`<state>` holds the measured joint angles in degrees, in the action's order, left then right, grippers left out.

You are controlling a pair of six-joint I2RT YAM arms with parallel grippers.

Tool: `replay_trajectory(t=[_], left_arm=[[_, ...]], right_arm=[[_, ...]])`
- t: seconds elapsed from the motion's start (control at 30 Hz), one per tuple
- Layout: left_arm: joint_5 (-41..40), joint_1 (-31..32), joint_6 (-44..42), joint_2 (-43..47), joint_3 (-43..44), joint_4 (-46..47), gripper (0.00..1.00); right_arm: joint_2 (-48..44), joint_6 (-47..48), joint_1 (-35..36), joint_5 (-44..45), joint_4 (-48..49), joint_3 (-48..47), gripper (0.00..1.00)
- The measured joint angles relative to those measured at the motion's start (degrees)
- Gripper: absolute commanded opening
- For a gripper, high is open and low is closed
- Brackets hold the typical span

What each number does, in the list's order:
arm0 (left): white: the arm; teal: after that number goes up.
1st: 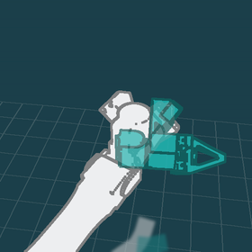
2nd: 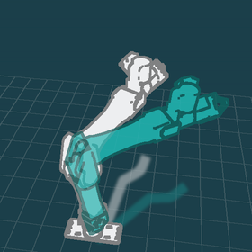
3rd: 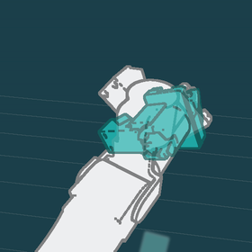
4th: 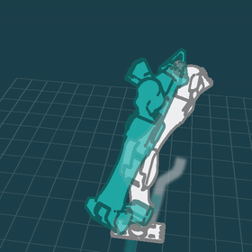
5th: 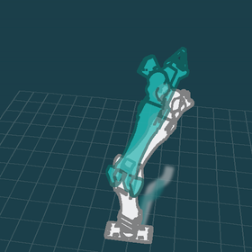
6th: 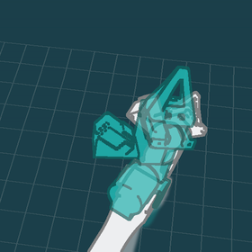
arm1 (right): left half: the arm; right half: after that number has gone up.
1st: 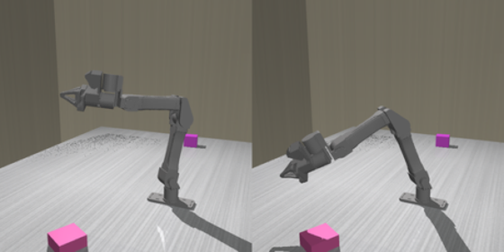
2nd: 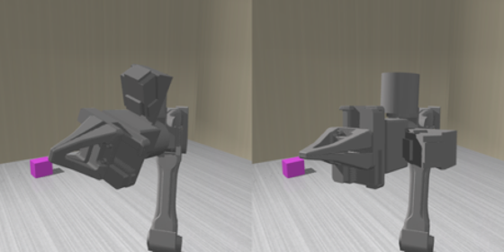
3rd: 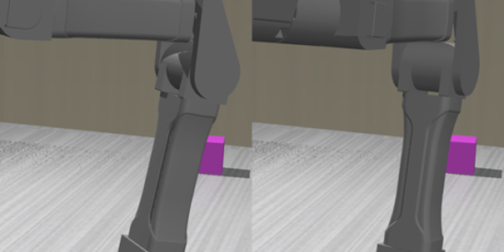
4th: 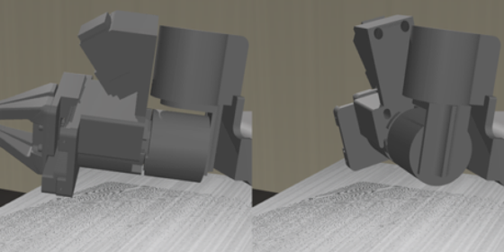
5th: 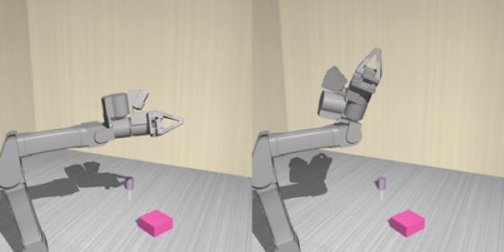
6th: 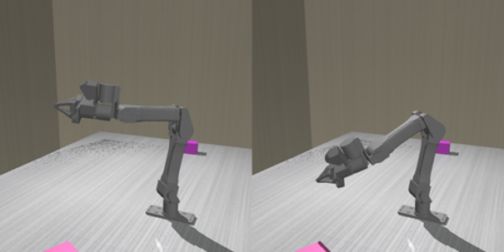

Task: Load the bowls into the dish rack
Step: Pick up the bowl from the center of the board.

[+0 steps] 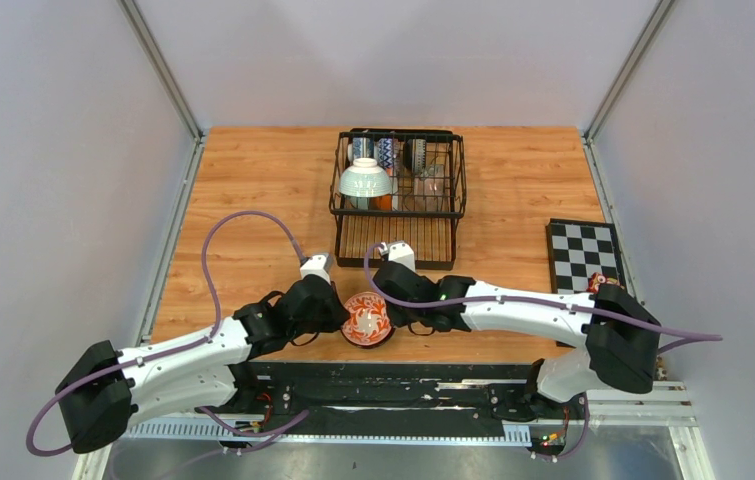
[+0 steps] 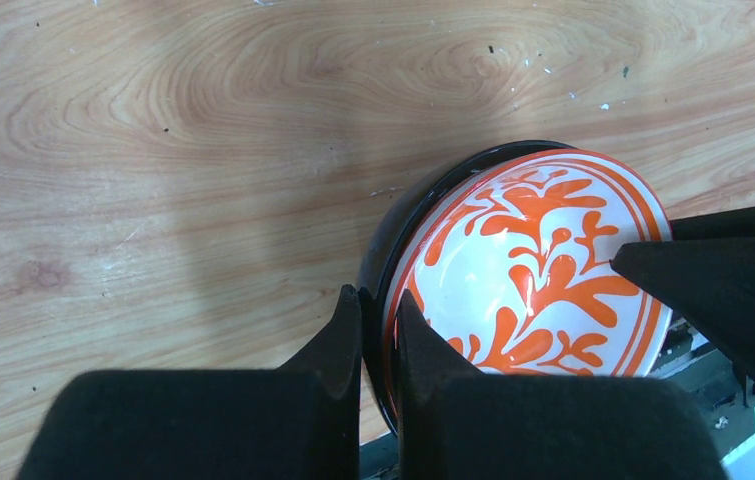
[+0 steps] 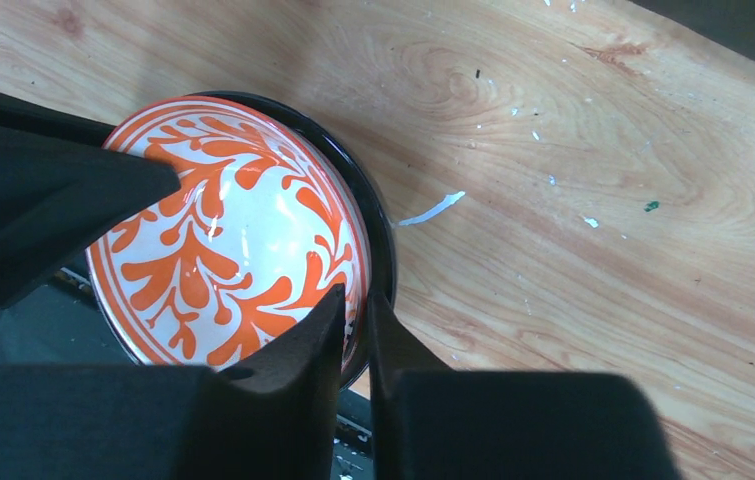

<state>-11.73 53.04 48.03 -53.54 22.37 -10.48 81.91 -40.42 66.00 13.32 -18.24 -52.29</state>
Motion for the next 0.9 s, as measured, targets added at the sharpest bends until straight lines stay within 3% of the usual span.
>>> replay_trajectory(t=[0.07,0.23,0.67,0.9], left_arm=[[-0.17,0.00,-0.02,0.07,0.00,-0.09,0.00],[-0.35,0.00,0.35,0.15,0.00,-0.17,0.00],[0.17,0.09,1.27,0.15,0.00,0.00,0.38],[0.55,0.31,1.68,0.31,0.13,0.46,0.45]], right_arm=[[0.55,-0.04,-0.02,0.85,-0.50,-0.42,0.03],[0.98,-0.31,-0.02,1.88,-0.61,-0.72,0.03],[1.09,0.85,-0.04,2.86,-0.81,-0.74,0.03],[1.05,1.40,-0.04,2.91,-0.76,-0.74,0.03]])
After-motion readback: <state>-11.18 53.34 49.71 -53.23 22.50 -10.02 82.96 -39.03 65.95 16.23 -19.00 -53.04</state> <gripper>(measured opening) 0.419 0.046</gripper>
